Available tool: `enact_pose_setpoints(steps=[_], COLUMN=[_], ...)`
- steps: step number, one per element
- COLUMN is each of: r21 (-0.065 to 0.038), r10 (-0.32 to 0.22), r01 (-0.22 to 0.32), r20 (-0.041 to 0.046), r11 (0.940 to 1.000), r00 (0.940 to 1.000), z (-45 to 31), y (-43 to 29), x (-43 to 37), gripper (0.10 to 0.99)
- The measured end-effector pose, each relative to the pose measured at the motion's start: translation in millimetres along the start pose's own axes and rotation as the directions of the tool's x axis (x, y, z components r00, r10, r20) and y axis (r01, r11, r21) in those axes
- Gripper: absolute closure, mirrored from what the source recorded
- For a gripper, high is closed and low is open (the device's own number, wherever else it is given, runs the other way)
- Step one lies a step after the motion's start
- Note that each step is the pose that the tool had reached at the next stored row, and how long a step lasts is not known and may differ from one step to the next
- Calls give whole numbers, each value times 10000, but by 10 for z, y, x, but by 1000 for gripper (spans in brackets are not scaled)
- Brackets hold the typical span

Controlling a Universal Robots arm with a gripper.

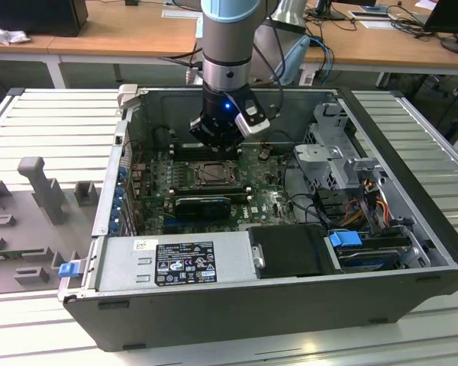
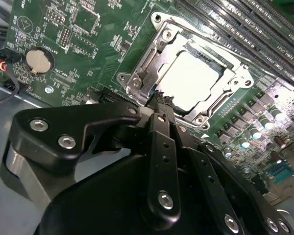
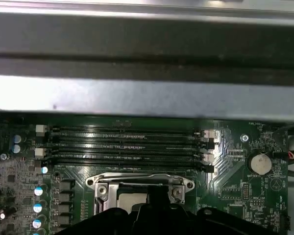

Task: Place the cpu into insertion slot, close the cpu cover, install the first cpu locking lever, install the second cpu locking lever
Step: 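Install the second cpu locking lever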

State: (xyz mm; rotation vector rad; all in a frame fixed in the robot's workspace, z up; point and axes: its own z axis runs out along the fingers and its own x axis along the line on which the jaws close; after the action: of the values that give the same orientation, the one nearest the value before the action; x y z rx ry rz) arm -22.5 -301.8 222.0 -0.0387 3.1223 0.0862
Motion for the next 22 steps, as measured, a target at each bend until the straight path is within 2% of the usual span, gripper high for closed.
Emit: enact_pose_setpoints(steps=[2, 4, 7, 9, 12, 13, 16, 17, 18, 19, 20, 21, 22], r21=[-1, 0, 1, 1, 2, 3, -6, -59, -191, -478, -579, -612, -642], r10=[2, 1, -1, 1, 1, 1, 1, 3, 6, 10, 12, 12, 14], r01=[-2, -1, 1, -1, -1, -1, -1, -3, -6, -12, -14, -15, -17], r20=[1, 1, 1, 2, 2, 2, -1, -16, -28, -40, -45, -48, -50], r11=[10000, 10000, 10000, 10000, 10000, 10000, 10000, 10000, 9998, 9989, 9983, 9981, 9979], r00=[10000, 10000, 10000, 10000, 10000, 10000, 10000, 10000, 10000, 10000, 10000, 10000, 10000], z=[-25, -154, -284, -295, -302, -307, -311, -311, -312, -312, -310, -306, -301], y=[-4, -1, 0, -156, -291, -384, -521, -541, -555, -581, -622, -655, -717], x=[0, -3, -5, -1, 2, 5, 9, 9, 10, 10, 11, 12, 16], gripper=[980, 980, 980, 980, 980, 980, 980, 980, 980, 980, 980, 980, 980])
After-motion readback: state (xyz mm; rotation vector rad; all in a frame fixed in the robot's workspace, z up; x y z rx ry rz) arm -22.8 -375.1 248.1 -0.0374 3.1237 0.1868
